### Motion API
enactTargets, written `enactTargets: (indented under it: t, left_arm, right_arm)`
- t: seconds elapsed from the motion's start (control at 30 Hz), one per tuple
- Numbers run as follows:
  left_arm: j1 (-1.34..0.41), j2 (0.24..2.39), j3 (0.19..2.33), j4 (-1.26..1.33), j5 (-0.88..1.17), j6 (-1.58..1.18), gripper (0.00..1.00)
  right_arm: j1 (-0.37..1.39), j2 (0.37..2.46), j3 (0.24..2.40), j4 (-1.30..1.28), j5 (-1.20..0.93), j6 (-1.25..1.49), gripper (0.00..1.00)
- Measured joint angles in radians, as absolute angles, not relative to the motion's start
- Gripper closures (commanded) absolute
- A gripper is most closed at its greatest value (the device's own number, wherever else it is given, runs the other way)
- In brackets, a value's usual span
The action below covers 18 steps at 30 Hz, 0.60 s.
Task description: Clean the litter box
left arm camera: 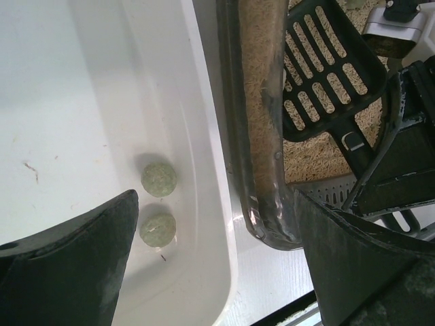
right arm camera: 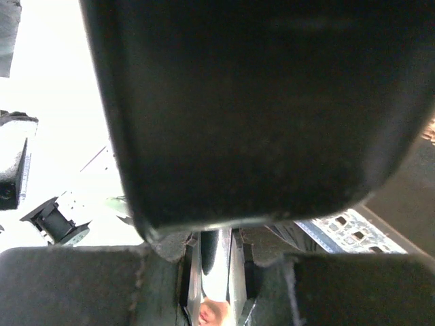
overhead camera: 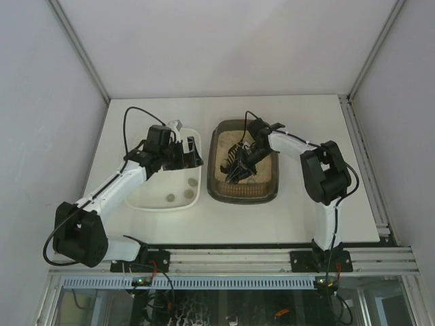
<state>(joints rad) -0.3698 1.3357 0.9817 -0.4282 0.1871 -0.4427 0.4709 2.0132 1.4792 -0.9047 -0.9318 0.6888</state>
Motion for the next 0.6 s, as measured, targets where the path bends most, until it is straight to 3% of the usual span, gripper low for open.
enactTargets:
  t: [0.23,0.6]
  left_arm:
    - [-0.370,1.336,0.982,-0.428,0.187,-0.442,0.00]
    - [-0.370,1.336,0.982,-0.428,0.175,-0.440,0.00]
  right_arm:
    - [0.446,1.969,1.382,-0.831,-0.953,0.677,1.00]
    - [0.426,1.736,1.205,-0.789,-0.935,0.673,1.00]
